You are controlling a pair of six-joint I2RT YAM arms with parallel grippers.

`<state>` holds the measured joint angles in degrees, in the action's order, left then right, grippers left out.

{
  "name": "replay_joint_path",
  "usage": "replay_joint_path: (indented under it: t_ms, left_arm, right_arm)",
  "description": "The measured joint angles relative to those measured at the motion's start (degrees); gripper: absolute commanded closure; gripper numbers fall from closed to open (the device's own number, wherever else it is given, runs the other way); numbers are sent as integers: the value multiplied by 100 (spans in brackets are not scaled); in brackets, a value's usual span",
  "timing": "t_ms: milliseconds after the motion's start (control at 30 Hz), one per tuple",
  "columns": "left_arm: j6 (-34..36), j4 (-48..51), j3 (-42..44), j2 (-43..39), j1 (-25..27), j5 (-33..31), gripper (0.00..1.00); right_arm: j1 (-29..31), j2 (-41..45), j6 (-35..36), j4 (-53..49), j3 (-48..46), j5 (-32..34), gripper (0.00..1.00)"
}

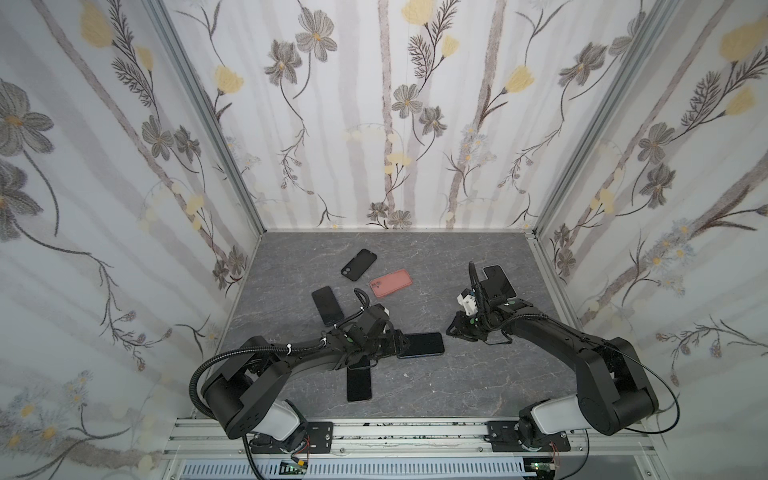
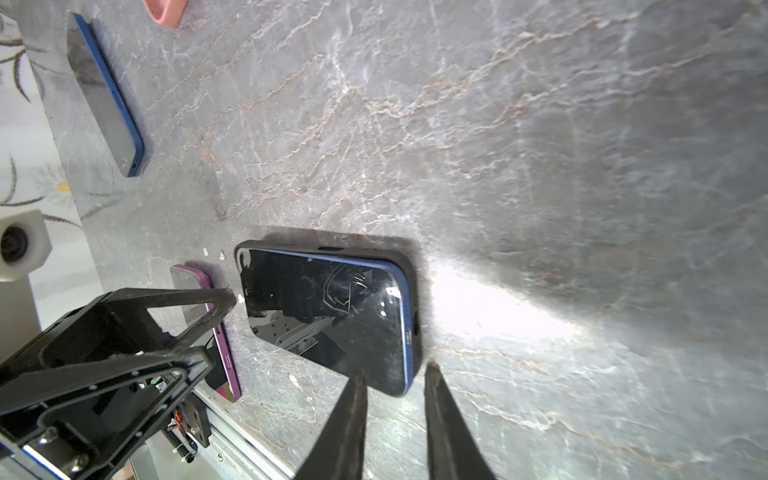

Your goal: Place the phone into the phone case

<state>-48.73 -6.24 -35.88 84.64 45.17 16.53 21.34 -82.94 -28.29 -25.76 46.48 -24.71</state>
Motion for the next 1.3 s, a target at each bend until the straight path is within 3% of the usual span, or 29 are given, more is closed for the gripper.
replay_joint_path:
  t_ms: [467, 633, 833, 1067, 1300]
  left_arm:
    - [72, 107, 13, 240, 13, 2, 44]
    - [57, 61, 24, 407, 52, 33, 64]
    - [50, -109, 24, 560, 76, 146, 68]
    - [24, -219, 111, 549, 79, 105, 80]
    - [11, -345, 210, 527, 81, 20, 80]
  right_arm:
    - [57, -398, 160, 125, -299, -372, 80]
    - [111, -494, 136, 291, -579, -518, 84]
    - [190, -629, 70, 435, -619, -538, 84]
    - [232, -634, 26, 433, -601, -494, 83]
    - [243, -629, -22, 393, -577, -448, 79]
